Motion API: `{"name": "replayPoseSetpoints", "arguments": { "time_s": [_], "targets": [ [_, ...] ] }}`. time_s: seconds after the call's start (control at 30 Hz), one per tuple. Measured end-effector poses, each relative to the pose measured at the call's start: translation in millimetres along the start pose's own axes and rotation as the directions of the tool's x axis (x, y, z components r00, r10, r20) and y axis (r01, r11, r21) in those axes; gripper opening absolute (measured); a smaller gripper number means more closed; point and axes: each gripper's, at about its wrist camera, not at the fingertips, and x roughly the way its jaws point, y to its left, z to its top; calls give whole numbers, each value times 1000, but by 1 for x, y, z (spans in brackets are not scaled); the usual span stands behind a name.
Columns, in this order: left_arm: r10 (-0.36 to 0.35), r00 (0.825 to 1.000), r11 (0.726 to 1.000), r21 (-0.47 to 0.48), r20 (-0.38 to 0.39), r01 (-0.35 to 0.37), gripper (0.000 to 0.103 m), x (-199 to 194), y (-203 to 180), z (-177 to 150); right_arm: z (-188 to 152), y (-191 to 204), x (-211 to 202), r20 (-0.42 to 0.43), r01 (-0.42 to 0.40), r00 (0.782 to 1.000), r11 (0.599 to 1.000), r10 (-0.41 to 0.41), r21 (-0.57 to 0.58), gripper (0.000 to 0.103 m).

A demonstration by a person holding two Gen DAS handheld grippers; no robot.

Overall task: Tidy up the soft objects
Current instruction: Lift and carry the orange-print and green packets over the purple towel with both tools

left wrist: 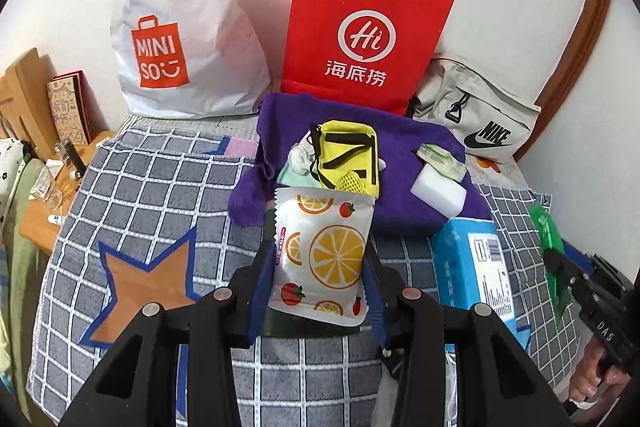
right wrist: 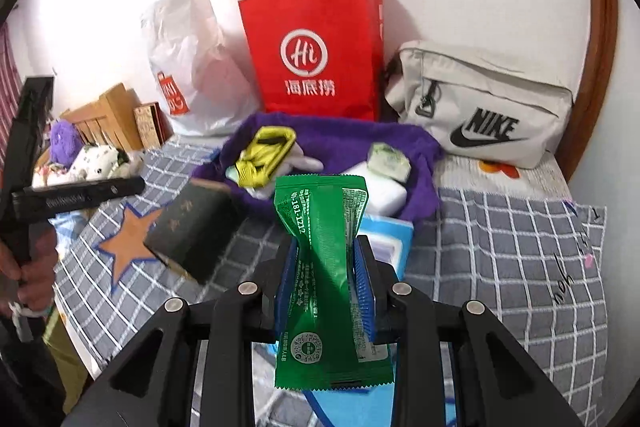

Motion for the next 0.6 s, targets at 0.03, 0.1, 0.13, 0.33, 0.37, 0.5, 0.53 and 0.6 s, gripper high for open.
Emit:
{"name": "replayPoseSetpoints", "arguments": {
  "time_s": [0.03, 0.1, 0.13, 0.33, 0.37, 0.5, 0.53, 0.6],
  "targets": [
    [0, 1000, 1000, 2, -2, 0, 39, 2, 0, 2, 4, 0, 2, 2, 4, 1000, 1000, -4, -4, 29],
    [1, 1000, 1000, 5, -5, -1, 39, 8, 0, 7, 13, 1, 9, 5, 10, 1000, 1000, -10, -16, 29],
    [1, 1000, 1000, 4, -7, -1, 39, 10, 0, 10, 18, 1, 13, 7, 15, 1000, 1000, -15, -20, 29],
    [-1, 1000, 1000, -4, -26, 1, 39, 28, 5, 23, 46, 0, 38, 8, 28, 1000, 998, -28, -60, 29],
    [-2, 1000, 1000, -6, -29, 1, 39, 31, 6, 25, 50, -1, 43, 7, 29, 1000, 998, -28, -63, 29],
    [2, 999, 1000, -18, -42, -3, 40, 43, 10, 34, 66, -6, 67, -17, 17, 1000, 998, -18, -58, 29],
    [2, 999, 1000, -24, -45, -3, 40, 47, 12, 36, 69, -7, 73, -25, 13, 1000, 999, -14, -50, 29],
    [-6, 998, 999, -43, -57, 4, 40, 56, 15, 40, 71, -8, 84, -36, -6, 999, 999, 4, -40, 30]
  ]
}}
